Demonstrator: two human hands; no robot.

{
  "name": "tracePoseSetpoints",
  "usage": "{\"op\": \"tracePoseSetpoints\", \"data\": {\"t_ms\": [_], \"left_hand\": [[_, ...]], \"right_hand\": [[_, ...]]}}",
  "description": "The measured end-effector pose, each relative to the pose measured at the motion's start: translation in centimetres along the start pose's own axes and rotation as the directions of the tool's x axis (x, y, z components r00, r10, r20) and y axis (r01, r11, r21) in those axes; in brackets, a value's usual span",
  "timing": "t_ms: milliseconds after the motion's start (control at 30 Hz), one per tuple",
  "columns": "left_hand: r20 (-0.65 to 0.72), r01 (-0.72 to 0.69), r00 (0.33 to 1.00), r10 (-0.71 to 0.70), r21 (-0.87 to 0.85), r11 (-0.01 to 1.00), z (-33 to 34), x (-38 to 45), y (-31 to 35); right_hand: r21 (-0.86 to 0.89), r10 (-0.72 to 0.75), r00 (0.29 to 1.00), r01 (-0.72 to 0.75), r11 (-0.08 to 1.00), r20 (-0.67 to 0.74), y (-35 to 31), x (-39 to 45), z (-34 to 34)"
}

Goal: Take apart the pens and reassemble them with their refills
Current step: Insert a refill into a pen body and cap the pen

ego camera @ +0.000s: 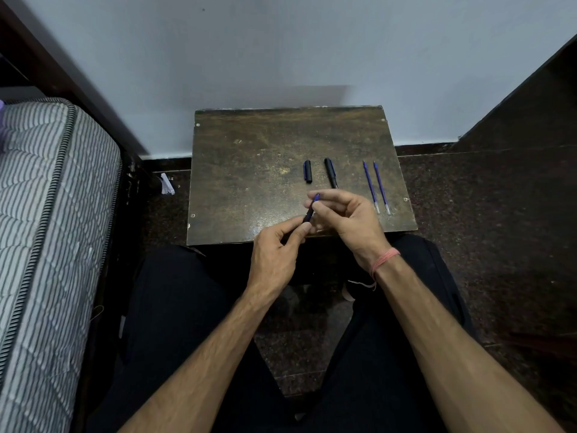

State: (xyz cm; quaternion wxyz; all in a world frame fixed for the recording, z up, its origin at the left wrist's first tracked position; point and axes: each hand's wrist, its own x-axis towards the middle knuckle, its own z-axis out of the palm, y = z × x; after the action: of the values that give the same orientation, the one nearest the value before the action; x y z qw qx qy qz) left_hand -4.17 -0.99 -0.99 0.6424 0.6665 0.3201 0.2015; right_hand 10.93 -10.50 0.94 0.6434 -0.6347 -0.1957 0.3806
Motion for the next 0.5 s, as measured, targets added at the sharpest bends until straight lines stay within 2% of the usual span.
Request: {"op": "tracePoseSetpoints", "data": {"t_ms": [133, 333, 500], "left_hand": [[-0.005, 0.019, 1.0, -0.019, 0.001, 1.0, 0.08, -0.1, -0.16], [-0.004, 0.026, 1.0, -0.026, 0.041, 0.999, 0.08, 0.15, -0.45], [0.014, 0.021, 1.0, -0.021, 0.022, 1.0, 0.19, -0.22, -0.18]], "right_hand": [[-0.037, 0.017, 0.993, -0.021, 0.999, -0.113, 0.0, -0.07, 0.26], [0.019, 0.024, 0.999, -0.024, 1.0, 0.027, -0.13, -0.24, 0.84], [-0.006, 0.059, 0.991, -0.06, 0.998, -0.123, -0.21, -0.11, 0.68]]}}
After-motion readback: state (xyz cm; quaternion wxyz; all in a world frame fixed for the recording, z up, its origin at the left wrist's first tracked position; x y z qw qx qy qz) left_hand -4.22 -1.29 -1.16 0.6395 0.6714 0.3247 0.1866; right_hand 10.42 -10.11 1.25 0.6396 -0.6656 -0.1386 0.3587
